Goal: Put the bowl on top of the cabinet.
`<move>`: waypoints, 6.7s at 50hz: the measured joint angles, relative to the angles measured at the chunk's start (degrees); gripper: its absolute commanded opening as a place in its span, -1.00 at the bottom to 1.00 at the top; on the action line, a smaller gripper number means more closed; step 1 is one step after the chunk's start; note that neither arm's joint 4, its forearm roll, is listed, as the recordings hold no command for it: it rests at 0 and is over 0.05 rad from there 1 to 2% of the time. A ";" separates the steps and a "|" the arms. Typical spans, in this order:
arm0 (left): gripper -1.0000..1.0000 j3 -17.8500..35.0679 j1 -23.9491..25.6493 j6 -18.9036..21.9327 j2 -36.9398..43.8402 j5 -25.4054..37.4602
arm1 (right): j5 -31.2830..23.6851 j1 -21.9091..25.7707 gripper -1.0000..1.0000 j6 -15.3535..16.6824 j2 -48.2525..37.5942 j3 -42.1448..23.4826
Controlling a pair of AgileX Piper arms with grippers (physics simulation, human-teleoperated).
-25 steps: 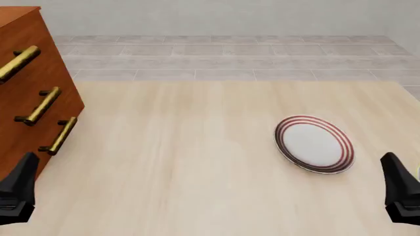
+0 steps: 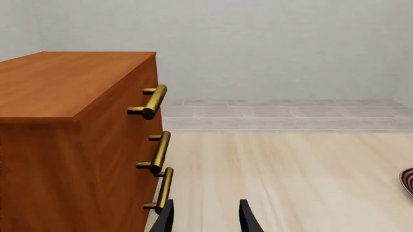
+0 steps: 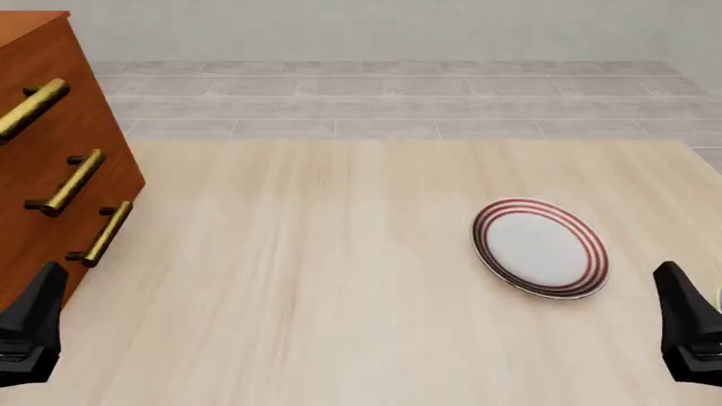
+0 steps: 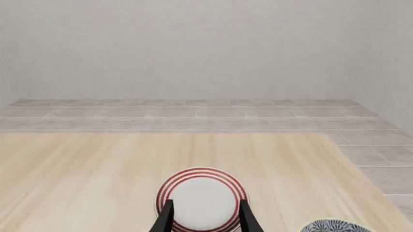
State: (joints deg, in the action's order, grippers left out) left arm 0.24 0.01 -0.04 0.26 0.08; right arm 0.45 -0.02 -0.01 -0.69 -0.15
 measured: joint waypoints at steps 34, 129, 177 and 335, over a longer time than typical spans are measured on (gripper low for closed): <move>1.00 -0.10 0.02 0.16 0.07 -0.25 | -19.39 -0.37 1.00 2.79 -11.57 -20.55; 1.00 0.02 0.04 0.22 -0.10 0.04 | -30.89 -25.79 1.00 24.55 -43.52 -27.25; 1.00 -0.01 0.04 0.23 -0.05 -0.06 | -17.03 -30.48 1.00 26.85 -56.91 -20.92; 1.00 0.55 0.03 0.23 0.07 0.38 | -24.13 11.53 -1.00 41.32 -28.06 -33.96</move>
State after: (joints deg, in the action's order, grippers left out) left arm 0.79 0.03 0.19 0.33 0.46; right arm -23.69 11.51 41.31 -28.75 -34.11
